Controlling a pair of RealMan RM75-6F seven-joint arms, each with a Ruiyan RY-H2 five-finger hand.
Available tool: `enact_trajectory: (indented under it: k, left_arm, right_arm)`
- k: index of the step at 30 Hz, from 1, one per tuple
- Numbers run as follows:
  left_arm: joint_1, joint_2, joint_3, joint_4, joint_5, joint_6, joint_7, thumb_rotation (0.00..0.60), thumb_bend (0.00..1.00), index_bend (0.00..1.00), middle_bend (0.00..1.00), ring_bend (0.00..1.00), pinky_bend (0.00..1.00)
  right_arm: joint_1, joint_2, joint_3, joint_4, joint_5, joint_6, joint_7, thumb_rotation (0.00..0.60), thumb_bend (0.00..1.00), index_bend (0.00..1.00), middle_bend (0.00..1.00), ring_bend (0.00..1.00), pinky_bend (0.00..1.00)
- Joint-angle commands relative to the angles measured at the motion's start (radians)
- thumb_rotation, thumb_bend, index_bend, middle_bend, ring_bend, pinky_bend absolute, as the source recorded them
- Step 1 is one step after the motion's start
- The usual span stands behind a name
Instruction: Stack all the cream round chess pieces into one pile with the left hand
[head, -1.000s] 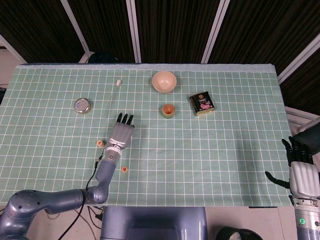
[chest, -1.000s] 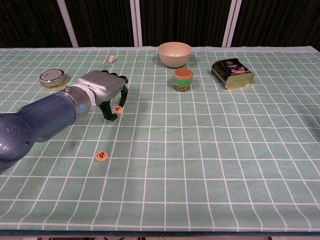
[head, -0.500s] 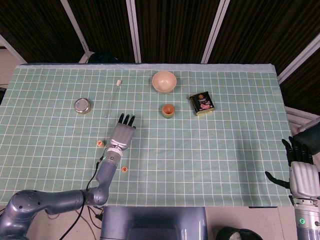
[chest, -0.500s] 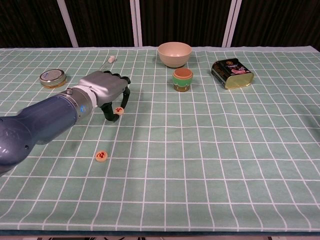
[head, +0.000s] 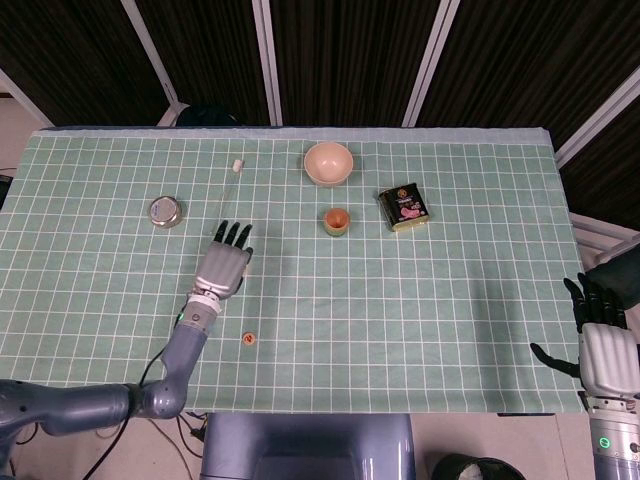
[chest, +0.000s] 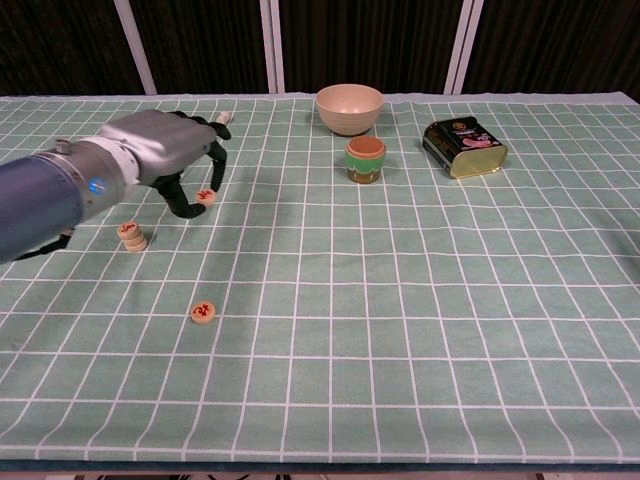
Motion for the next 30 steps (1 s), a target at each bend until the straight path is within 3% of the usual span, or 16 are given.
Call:
enact_trajectory:
  k: [1,7,14,30]
  left_arm:
    - [0.054,0.094,0.041,-0.082,0.054,0.027,-0.049,0.6,0.33,0.49,0.05,0.0,0.0]
    - [0.125,0.19,0.103,-0.129,0.161,0.039,-0.162,0.6,0.32,0.49,0.05,0.0,0.0]
    - [0.172,0.218,0.163,-0.095,0.245,0.02,-0.239,0.6,0.32,0.49,0.05,0.0,0.0]
    - [0.189,0.17,0.14,0.001,0.262,-0.012,-0.279,0.6,0.32,0.48,0.05,0.0,0.0]
  right_arm:
    - [0.0,-0.001,-0.001,-0.001,-0.001,0.001,-0.004,0.6,0.23,0.09,0.01,0.0,0.0]
    - [-0.002,-0.003,-0.001,-0.003,-0.001,0.005,-0.009,0.6,0.23,0.09,0.01,0.0,0.0]
    - [-0.001,-0.003,-0.001,-0.006,0.002,0.001,-0.012,0.6,0.23,0.09,0.01,0.0,0.0]
    - [0.0,-0.004,0.0,-0.006,0.01,-0.003,-0.017,0.6,0.23,0.09,0.01,0.0,0.0]
